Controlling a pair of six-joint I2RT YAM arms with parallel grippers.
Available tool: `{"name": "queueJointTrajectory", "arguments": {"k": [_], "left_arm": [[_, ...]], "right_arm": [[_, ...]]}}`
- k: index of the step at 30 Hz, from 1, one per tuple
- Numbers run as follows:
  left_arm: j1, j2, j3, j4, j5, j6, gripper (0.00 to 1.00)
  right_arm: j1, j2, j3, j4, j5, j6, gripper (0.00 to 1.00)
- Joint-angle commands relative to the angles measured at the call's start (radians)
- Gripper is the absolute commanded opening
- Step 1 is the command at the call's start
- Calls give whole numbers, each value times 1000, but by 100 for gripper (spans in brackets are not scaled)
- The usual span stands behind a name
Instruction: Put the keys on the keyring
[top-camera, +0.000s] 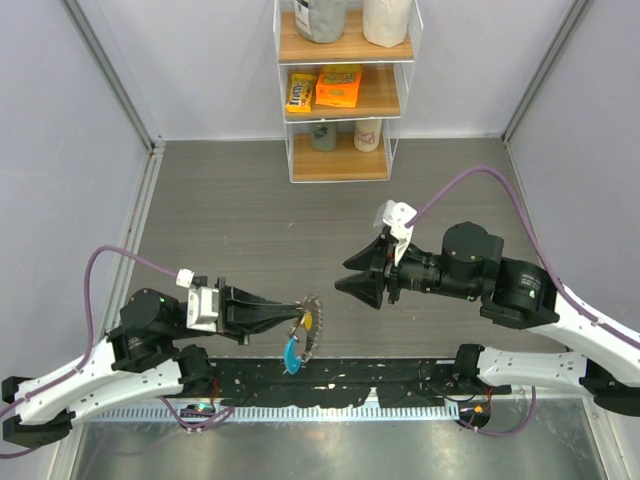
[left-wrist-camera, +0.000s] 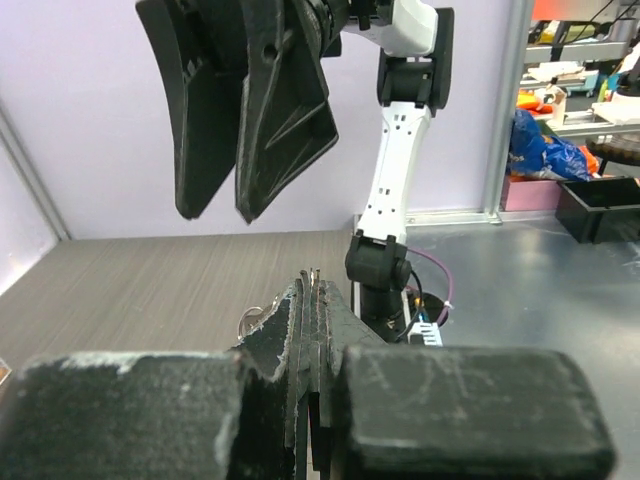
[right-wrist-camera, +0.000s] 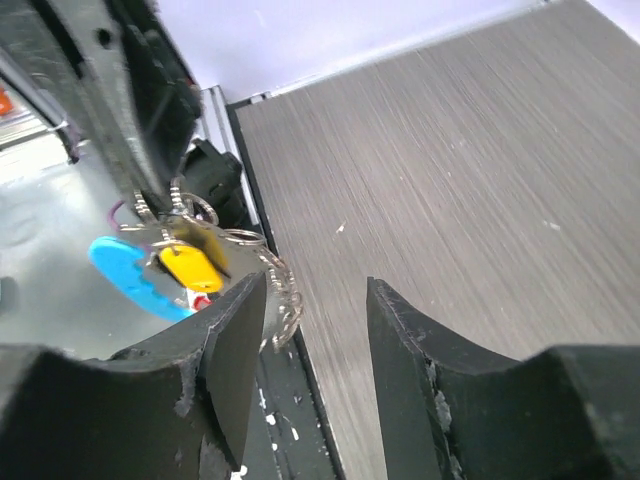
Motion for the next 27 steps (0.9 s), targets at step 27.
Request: {"name": "queueJointTrajectory", "arguments": {"k": [27], "left_arm": [[-5,-15,-64,315,-18,-246,0]], "right_arm": [[234,135,173,51,-131,-464,43]]}}
